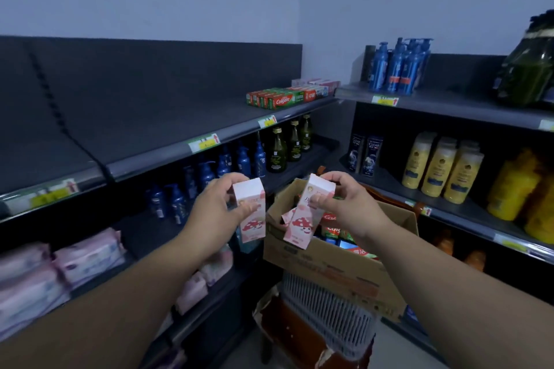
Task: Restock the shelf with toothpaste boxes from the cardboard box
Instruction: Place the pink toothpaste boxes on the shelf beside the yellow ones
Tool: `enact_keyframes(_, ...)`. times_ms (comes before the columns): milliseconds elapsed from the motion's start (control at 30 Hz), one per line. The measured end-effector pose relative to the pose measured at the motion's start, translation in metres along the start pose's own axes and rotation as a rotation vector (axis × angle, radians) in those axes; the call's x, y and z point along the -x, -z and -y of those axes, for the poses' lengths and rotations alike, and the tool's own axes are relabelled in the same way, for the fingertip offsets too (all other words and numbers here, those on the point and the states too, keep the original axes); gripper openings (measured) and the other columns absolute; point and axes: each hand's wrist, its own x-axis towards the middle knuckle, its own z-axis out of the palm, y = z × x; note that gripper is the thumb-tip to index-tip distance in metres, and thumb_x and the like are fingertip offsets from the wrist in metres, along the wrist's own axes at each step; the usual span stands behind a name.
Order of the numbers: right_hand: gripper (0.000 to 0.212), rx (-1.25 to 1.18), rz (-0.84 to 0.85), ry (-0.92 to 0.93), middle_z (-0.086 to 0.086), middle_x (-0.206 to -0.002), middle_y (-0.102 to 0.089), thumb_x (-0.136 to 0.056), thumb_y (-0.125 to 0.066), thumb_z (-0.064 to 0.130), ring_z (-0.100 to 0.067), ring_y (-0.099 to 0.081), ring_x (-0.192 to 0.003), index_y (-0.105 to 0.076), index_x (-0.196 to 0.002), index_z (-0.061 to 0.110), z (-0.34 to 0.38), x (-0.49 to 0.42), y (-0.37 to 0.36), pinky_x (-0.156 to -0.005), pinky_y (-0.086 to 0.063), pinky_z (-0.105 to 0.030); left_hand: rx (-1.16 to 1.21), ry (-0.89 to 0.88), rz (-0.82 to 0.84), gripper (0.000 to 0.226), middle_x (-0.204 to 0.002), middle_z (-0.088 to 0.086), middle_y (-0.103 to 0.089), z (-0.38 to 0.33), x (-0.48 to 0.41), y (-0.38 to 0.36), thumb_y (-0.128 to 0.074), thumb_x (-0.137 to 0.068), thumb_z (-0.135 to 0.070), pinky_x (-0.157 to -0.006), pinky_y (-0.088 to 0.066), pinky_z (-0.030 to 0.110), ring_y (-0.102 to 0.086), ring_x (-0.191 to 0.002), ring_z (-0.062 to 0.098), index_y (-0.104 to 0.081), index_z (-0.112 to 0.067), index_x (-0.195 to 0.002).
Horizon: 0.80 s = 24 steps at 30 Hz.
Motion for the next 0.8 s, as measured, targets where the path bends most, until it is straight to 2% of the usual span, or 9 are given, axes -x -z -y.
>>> enact_keyframes(167, 0.026, 0.002, 0.089, 0.043, -0.008, -0.100, -0.067, -0.088, -0.068, 0.003, -0.028, -0.070, -0.089, -0.058, -0.103, 0.022, 0.029, 0.009, -0.049, -0.072, -0.060, -0.045, -0.057, 0.008, -0.086, 0.040, -0.108, -0.005, -0.058, -0.001, 0.021, 0.059, -0.075, -0.079, -0.013, -0.085, -0.053, 0.043, -0.061, -0.095, 0.012, -0.057, -0.040, -0.103)
enact_keyframes(233, 0.025, 0.005, 0.127, 0.070, -0.008, -0.098, -0.068, -0.088, -0.067, 0.003, -0.029, -0.070, -0.088, -0.058, -0.104, 0.020, 0.042, 0.009, -0.074, -0.066, -0.060, -0.043, -0.059, -0.001, -0.122, 0.042, -0.107, -0.006, -0.058, 0.000, 0.026, 0.086, -0.075, -0.079, -0.011, -0.084, -0.054, 0.042, -0.062, -0.094, 0.012, -0.057, -0.043, -0.099)
enact_keyframes(300, 0.025, 0.003, 0.159, 0.095, -0.014, -0.101, -0.067, -0.088, -0.067, 0.002, -0.029, -0.070, -0.085, -0.058, -0.107, 0.016, 0.055, 0.005, -0.104, -0.055, -0.058, -0.035, -0.093, 0.015, -0.151, 0.041, -0.107, -0.007, -0.058, 0.005, 0.030, 0.117, -0.075, -0.080, -0.012, -0.085, -0.053, 0.040, -0.061, -0.095, 0.012, -0.057, -0.042, -0.101)
enact_keyframes(367, 0.025, 0.003, 0.198, 0.120, -0.016, -0.104, -0.067, -0.088, -0.067, 0.003, -0.028, -0.071, -0.085, -0.058, -0.109, 0.015, 0.068, -0.002, -0.139, -0.057, -0.058, -0.037, -0.115, 0.019, -0.180, 0.039, -0.107, -0.006, -0.059, 0.012, 0.033, 0.152, -0.075, -0.080, -0.015, -0.086, -0.053, 0.038, -0.061, -0.095, 0.011, -0.057, -0.039, -0.104)
enact_keyframes(433, 0.026, 0.007, 0.241, 0.139, -0.011, -0.101, -0.069, -0.088, -0.067, 0.003, -0.025, -0.071, -0.086, -0.059, -0.109, 0.016, 0.083, -0.010, -0.179, -0.067, -0.061, -0.048, -0.142, 0.024, -0.214, 0.038, -0.106, -0.005, -0.060, 0.020, 0.036, 0.190, -0.075, -0.080, -0.016, -0.081, -0.051, 0.026, -0.060, -0.091, 0.008, -0.057, -0.038, -0.104)
enact_keyframes(500, 0.026, -0.007, 0.291, 0.167, -0.007, -0.097, -0.069, -0.088, -0.067, 0.002, -0.021, -0.071, -0.083, -0.059, -0.109, 0.016, 0.099, -0.018, -0.219, -0.072, -0.061, -0.047, -0.184, 0.036, -0.251, 0.037, -0.107, -0.006, -0.059, 0.028, 0.040, 0.231, -0.075, -0.080, -0.015, -0.076, -0.044, 0.013, -0.058, -0.090, 0.006, -0.057, -0.037, -0.103)
enact_keyframes(600, 0.027, -0.035, 0.357, 0.215, -0.008, -0.100, -0.067, -0.087, -0.067, 0.001, -0.021, -0.070, -0.084, -0.060, -0.110, 0.014, 0.125, -0.028, -0.282, -0.066, -0.060, -0.040, -0.154, 0.050, -0.308, 0.039, -0.107, -0.006, -0.062, 0.041, 0.044, 0.294, -0.076, -0.078, -0.014, -0.085, -0.051, 0.028, -0.062, -0.094, 0.006, -0.058, -0.041, -0.100)
enact_keyframes(700, 0.028, -0.044, 0.420, 0.256, -0.011, -0.104, -0.067, -0.086, -0.069, 0.002, -0.025, -0.072, -0.086, -0.061, -0.111, 0.014, 0.147, -0.036, -0.343, -0.064, -0.059, -0.039, -0.184, 0.054, -0.357, 0.040, -0.107, -0.007, -0.065, 0.052, 0.049, 0.355, -0.075, -0.079, -0.012, -0.085, -0.051, 0.027, -0.063, -0.092, 0.004, -0.057, -0.042, -0.099)
enact_keyframes(800, 0.027, -0.057, 0.480, 0.282, -0.009, -0.103, -0.067, -0.087, -0.069, 0.003, -0.022, -0.073, -0.085, -0.062, -0.110, 0.015, 0.164, -0.040, -0.403, -0.063, -0.059, -0.036, -0.183, 0.080, -0.404, 0.040, -0.102, -0.009, -0.067, 0.066, 0.054, 0.413, -0.075, -0.080, -0.011, -0.088, -0.053, 0.035, -0.065, -0.093, 0.008, -0.057, -0.041, -0.099)
